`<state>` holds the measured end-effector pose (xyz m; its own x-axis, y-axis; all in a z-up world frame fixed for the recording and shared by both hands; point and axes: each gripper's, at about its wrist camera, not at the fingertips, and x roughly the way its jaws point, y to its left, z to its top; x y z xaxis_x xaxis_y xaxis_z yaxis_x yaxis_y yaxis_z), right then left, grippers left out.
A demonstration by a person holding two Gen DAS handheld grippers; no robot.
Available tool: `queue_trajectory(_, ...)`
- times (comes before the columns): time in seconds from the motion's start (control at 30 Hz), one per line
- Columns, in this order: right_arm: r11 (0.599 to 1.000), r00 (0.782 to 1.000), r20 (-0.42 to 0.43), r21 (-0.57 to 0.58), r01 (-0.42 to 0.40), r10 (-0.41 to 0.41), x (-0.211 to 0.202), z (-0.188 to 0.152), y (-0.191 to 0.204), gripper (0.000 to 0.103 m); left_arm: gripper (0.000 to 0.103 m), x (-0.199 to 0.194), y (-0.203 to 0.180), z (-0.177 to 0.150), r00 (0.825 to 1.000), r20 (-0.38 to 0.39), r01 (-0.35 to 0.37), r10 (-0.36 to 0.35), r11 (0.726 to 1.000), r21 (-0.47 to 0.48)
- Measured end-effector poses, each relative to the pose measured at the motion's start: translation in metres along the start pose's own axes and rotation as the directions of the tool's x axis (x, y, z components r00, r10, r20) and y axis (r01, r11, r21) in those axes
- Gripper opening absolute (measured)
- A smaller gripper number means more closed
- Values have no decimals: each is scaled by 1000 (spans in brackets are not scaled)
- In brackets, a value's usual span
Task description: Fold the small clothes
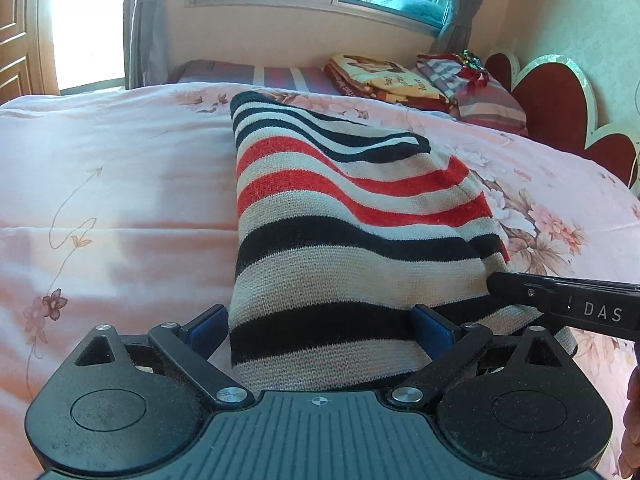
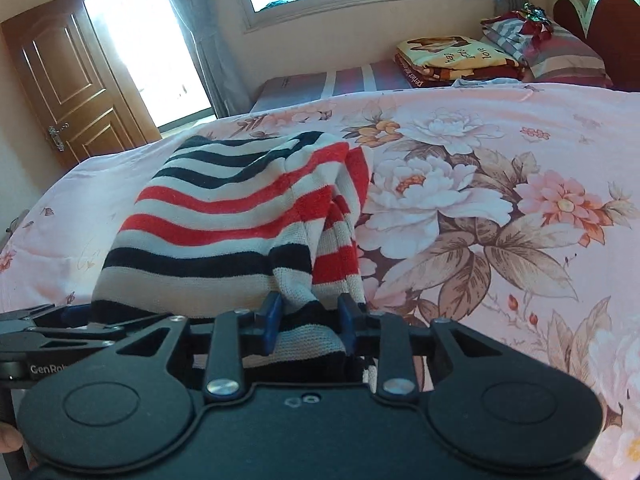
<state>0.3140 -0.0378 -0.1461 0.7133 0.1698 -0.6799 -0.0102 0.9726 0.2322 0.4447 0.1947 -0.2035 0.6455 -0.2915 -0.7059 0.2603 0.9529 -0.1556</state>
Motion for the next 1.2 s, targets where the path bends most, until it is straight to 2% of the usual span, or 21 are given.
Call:
queue_trajectory(0.17,997,1000,-12,72,-1,2,-10,5,0,31,98,-2,-4,3,1000,-24,-17,17,1000,1)
queue_trajectory(0.27,1000,999,33,-21,20,-20,-30,2,16,33,98,-5,-7,1,999,-42,-17,17,1000,3)
queue_trajectory(0.37,995,997,-10,-62,82,-83,-27,-12,17,33,100,-6,-11,-9,998,-55,-15,15,1000,13)
queue_trajectory(0.43,995,994,-59,-25,95,-96,-14,-25,1,42,103,-2,-9,-17,997,-73,-11,11,1000,1)
queue_trajectory(0.47,997,996,-52,24,78,-76,-11,-30,-10,52,103,-4,-9,-20,998,-59,-9,9,1000,-6)
queue_trajectory(0.5,996,997,-42,64,61,-59,-11,-33,-17,55,103,-5,-9,-20,998,-56,-11,11,1000,-8)
queue_trajectory(0.63,996,996,-43,50,76,-74,-13,-34,-12,55,103,-9,-13,-20,998,-55,-9,10,1000,20)
queue_trajectory(0.73,994,997,-37,87,69,-65,-13,-36,-15,55,103,-10,-12,-20,997,-76,-9,10,1000,3)
queue_trajectory(0.83,993,996,-39,86,78,-75,-14,-37,-13,55,103,-8,-11,-17,993,-112,-29,25,999,-33)
queue_trajectory(0.97,993,996,-47,89,82,-78,-15,-36,-13,56,103,-9,-17,-17,991,-117,-65,62,998,-22)
queue_trajectory(1.1,992,995,-49,89,88,-84,-14,-36,-12,57,103,-9,-17,-17,989,-127,-86,77,994,-63)
queue_trajectory(1.2,992,996,-44,93,87,-83,-14,-37,-11,58,103,-9,-20,-17,989,-115,-98,92,994,-46)
